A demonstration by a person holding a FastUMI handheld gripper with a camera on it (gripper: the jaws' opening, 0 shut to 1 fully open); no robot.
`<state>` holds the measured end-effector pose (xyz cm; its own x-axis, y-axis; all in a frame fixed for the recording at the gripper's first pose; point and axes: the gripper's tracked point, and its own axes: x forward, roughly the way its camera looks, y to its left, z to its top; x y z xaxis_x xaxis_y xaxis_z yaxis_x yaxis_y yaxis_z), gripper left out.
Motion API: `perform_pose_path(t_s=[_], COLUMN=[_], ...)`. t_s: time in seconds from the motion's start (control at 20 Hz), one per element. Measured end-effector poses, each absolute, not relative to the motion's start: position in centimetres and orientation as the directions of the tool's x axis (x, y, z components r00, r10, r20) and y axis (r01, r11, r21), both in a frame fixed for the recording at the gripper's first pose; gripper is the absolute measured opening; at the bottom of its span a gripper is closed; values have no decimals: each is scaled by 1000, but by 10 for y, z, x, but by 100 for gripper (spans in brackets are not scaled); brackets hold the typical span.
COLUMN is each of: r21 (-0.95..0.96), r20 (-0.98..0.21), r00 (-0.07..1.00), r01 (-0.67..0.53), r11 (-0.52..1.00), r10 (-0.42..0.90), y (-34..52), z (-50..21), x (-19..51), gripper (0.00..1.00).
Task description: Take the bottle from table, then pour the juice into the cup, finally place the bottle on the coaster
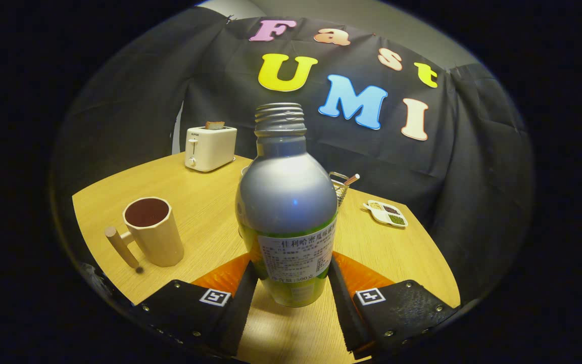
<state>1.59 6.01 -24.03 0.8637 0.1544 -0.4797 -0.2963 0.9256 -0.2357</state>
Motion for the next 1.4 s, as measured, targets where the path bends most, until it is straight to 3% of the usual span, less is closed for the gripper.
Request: perform_pose_path(t_s=[0.45, 1.4], r21=[-386, -633], r20=[-523, -612], r00=[837, 790], r01=[-399, -513], r11=[832, 580], r10=[159, 30], y=[86, 109], z=[-234, -235], x=[12, 16], gripper=[75, 75])
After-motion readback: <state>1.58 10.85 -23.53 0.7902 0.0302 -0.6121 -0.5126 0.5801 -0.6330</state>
